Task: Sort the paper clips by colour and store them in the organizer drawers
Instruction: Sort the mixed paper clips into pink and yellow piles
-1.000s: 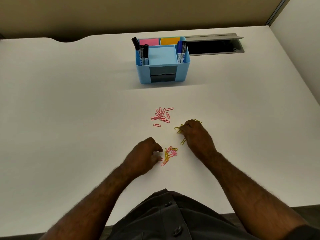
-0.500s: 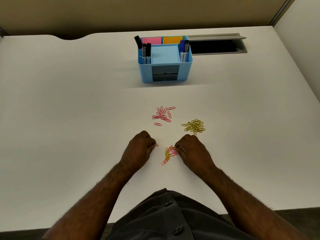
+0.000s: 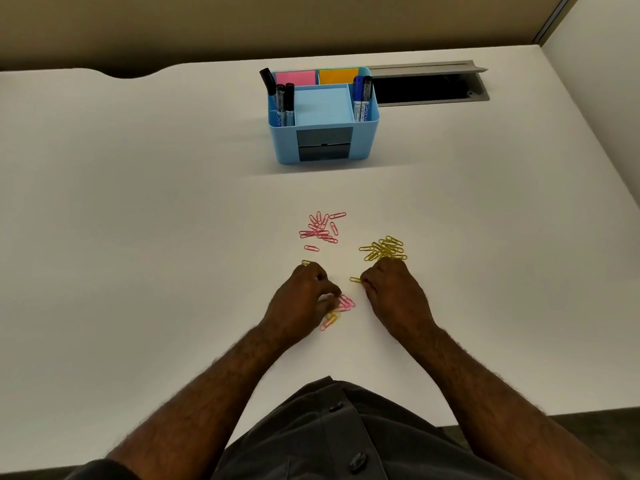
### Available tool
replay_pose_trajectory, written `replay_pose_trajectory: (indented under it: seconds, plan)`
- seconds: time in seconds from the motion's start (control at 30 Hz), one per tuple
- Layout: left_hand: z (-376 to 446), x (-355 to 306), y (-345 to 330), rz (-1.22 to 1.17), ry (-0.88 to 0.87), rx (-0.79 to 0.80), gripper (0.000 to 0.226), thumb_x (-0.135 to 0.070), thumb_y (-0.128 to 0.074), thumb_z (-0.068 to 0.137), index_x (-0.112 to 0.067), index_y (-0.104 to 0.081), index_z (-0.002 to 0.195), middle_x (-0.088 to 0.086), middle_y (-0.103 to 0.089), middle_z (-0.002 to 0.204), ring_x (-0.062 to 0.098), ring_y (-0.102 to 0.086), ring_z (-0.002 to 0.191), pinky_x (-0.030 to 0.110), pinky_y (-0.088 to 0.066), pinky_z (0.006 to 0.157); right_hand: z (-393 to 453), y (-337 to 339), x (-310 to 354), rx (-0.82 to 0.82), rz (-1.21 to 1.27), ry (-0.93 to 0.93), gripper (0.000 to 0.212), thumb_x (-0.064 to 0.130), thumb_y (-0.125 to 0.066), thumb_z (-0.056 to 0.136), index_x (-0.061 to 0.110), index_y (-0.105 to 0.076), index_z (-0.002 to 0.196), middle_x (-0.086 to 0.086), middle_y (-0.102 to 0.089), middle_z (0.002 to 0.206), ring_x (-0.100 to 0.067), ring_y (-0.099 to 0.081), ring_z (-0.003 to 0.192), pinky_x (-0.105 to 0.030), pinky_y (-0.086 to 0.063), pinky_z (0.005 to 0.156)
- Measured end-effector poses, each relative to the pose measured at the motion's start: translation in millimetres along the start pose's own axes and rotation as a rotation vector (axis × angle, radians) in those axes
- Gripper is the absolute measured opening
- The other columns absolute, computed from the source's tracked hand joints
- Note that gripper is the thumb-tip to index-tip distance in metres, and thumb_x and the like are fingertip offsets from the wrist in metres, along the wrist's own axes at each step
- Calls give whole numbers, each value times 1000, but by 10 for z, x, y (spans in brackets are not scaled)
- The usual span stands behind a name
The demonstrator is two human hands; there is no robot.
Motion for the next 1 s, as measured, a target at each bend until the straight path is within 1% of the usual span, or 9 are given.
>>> replay_pose_trajectory:
  seconds: [0.1,0.27,0.4,0.53,0.7,0.77,0.87,0.93,1.0]
  plan:
    - [40,21,22,29,35,-39,28,-36,-55,91,-24,-66,114,1,-54,118,16,-46,110,21,-36,78,85,6,20,-22,-9,-19,12,13,-60,89,4,-68,94,-16,-65,99,-33,-58,93,-42,-52,74]
    - [246,55,96,46,91,-113,29,-30,-51,93,-22,-64,118,4,-55,117,20,-46,111,24,-37,80,62,8,114,12,39,-33,24,14,-56,91,6,-64,112,-16,-63,112,-32,-55,106,-42,-49,87]
    - [352,111,110,26,107,-110,28,-22,-50,94,-20,-64,118,5,-56,118,22,-46,112,22,-34,79,-85,-9,153,90,107,-70,30,21,-53,93,9,-60,119,-13,-60,122,-27,-53,113,-36,-43,97]
    - [357,143,134,21,107,-184,26,-20,-52,93,-17,-65,116,7,-58,117,24,-49,111,28,-43,81,-172,-32,162,127,160,-100,33,25,-55,93,8,-59,121,-12,-61,122,-26,-54,113,-35,-43,97]
    - [259,242,237,-90,227,-355,27,-14,-59,88,-11,-62,115,10,-56,118,26,-54,109,35,-48,90,-150,-88,217,170,160,-75,29,24,-52,94,9,-59,118,-10,-61,120,-24,-56,109,-33,-44,93]
    - [194,355,240,-122,308,-342,36,-15,-63,85,-12,-56,121,11,-52,123,27,-56,108,37,-50,94,-88,-93,265,154,145,-46,27,21,-50,95,9,-59,118,-10,-61,117,-24,-56,108,-32,-45,90]
    - [123,506,202,-155,461,-230,60,-23,-70,80,-10,-44,133,13,-45,130,29,-58,107,42,-49,97,59,-139,366,148,92,15,28,16,-51,94,10,-57,121,-11,-60,116,-25,-54,107,-34,-46,88]
    - [127,505,177,-150,490,-169,68,-28,-73,78,-11,-41,136,13,-43,132,28,-58,108,42,-49,98,193,-180,430,129,55,49,27,13,-50,94,11,-57,119,-11,-60,112,-26,-54,104,-37,-48,84]
    - [165,441,164,-135,464,-139,65,-29,-73,78,-11,-44,134,12,-45,130,27,-58,108,40,-49,98,339,-210,491,107,24,81,24,11,-49,93,10,-60,114,-12,-61,107,-27,-55,99,-38,-49,80]
Point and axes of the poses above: each hand's wrist, its own z-axis towards the middle knuckle, its own y-axis out of the back of the hand, x = y × z, the point moved 3 cm from there along z, towards the middle knuckle
